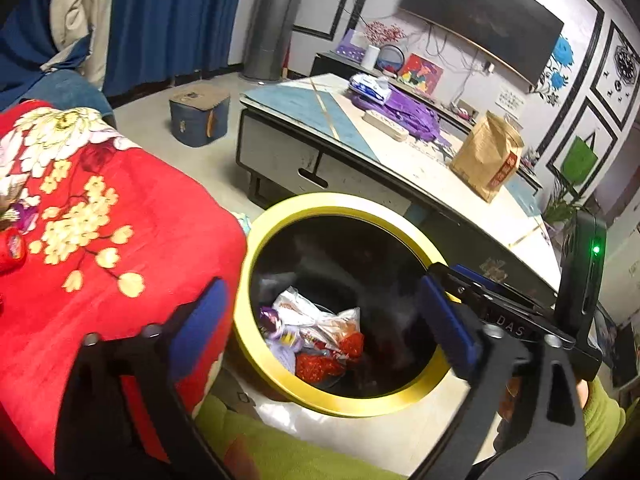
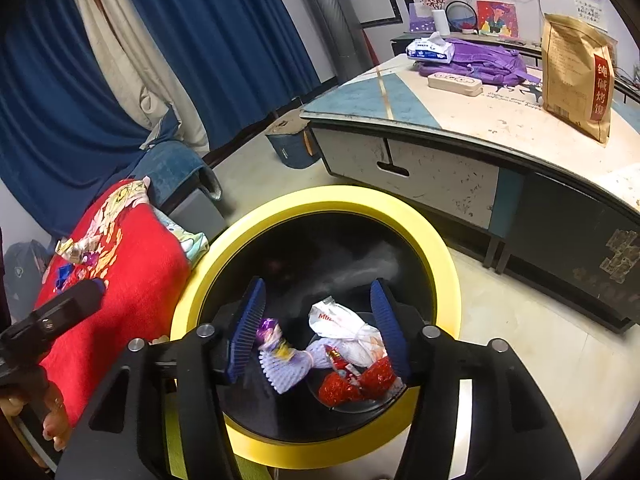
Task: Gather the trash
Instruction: 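Open both grippers over the yellow bin to drop the wrappers, then move both open tools back over the trash on the bed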
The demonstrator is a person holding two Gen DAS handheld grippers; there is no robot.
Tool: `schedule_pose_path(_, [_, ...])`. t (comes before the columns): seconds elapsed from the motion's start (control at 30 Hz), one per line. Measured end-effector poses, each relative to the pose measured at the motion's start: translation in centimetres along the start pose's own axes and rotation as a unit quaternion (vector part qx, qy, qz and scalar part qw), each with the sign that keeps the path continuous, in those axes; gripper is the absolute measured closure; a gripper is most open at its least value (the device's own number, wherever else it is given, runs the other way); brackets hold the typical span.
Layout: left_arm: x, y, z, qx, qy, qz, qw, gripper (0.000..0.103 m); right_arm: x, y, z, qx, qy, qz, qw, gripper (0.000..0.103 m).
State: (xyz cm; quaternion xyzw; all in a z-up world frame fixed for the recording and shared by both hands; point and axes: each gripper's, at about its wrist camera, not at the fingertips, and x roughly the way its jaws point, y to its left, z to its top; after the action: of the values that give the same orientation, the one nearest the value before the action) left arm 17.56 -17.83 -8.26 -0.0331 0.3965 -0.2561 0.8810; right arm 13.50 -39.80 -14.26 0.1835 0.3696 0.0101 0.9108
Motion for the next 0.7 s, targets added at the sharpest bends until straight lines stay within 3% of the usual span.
schedule_pose_path(0.4, [-3.7,1.4,-0.1,-0.01,-0.049,0.035,0.9981,0.011,-1.0,1.7,0.2,-0.022,-0.021,0.008,1.0,0.042])
schedule_pose_path(0.7, [-7.9,4.2,0.0,-0.043,-0.101,0.072,0.9914,0.011,-2.3,4.5,0.4,-0.057,-0.049,0.034,0.997,0.039])
